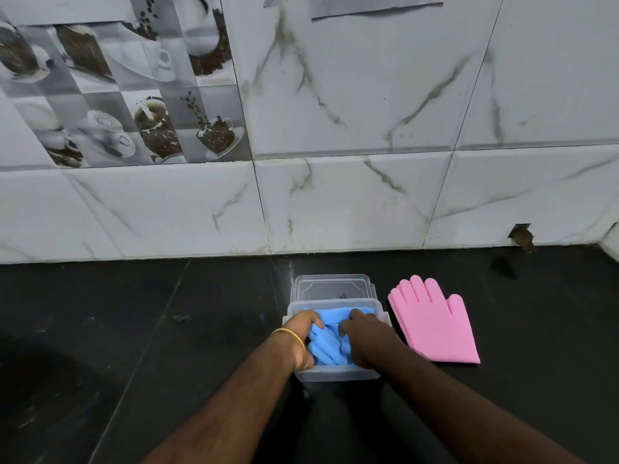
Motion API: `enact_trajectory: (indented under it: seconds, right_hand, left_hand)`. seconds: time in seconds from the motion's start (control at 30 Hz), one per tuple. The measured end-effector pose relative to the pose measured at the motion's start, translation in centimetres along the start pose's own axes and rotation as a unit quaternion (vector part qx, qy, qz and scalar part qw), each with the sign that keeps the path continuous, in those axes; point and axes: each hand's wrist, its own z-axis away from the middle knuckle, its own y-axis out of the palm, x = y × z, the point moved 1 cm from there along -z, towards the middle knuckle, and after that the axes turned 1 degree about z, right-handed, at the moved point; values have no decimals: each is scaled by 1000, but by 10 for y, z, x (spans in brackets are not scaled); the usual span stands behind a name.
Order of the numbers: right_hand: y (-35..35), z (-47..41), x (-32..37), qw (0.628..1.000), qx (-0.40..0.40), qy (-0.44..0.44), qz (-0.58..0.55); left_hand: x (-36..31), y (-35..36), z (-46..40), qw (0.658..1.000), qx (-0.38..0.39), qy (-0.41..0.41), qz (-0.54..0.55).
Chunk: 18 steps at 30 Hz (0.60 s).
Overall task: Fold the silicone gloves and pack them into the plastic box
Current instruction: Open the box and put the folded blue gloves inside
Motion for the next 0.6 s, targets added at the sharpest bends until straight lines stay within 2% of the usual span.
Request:
enact_trajectory:
  seconds: [0.13, 0.17, 0.2, 0.23, 0.27, 0.3, 0.33, 0.4, 0.43, 0.5, 0.57, 0.6]
  right_hand:
    - [3, -3, -2, 1000, 12, -2, -1]
    - [4, -3, -2, 1000, 14, 0, -1]
    - [5, -4, -3, 1000, 17, 2, 0]
    - [6, -4, -4, 1000, 18, 5, 0]
    - [6, -4, -5, 1000, 19, 8, -1]
    - [6, -5, -6, 1000, 18, 11, -2]
    - [6, -5, -6, 1000, 16, 13, -2]
    - [6, -5, -6, 1000, 15, 17, -4]
    - [6, -4, -5, 1000, 15, 18, -9]
    - [5, -4, -4, 999, 18, 21, -21]
    - [6, -5, -5, 999, 30, 23, -16]
    - [6, -6, -5, 999, 36, 23, -13]
  left_hand:
    - [-5, 0, 18, 998, -1, 16, -69]
    - [-8, -4, 25, 991, -8, 24, -132]
    - [-12, -8, 34, 970, -31, 47, -238]
    - [-18, -14, 41, 919, -72, 87, -378]
    - [-24, -17, 46, 834, -127, 138, -519]
    - [-32, -17, 51, 734, -176, 197, -626]
    - [-36, -12, 53, 663, -196, 253, -677]
    - [-38, 6, 51, 616, -146, 335, -697]
    - [-34, 17, 46, 600, -104, 348, -713]
    - [-25, 34, 28, 561, -47, 319, -762]
    - [-18, 40, 9, 502, -34, 257, -825]
    - [-15, 39, 0, 483, -27, 225, -846]
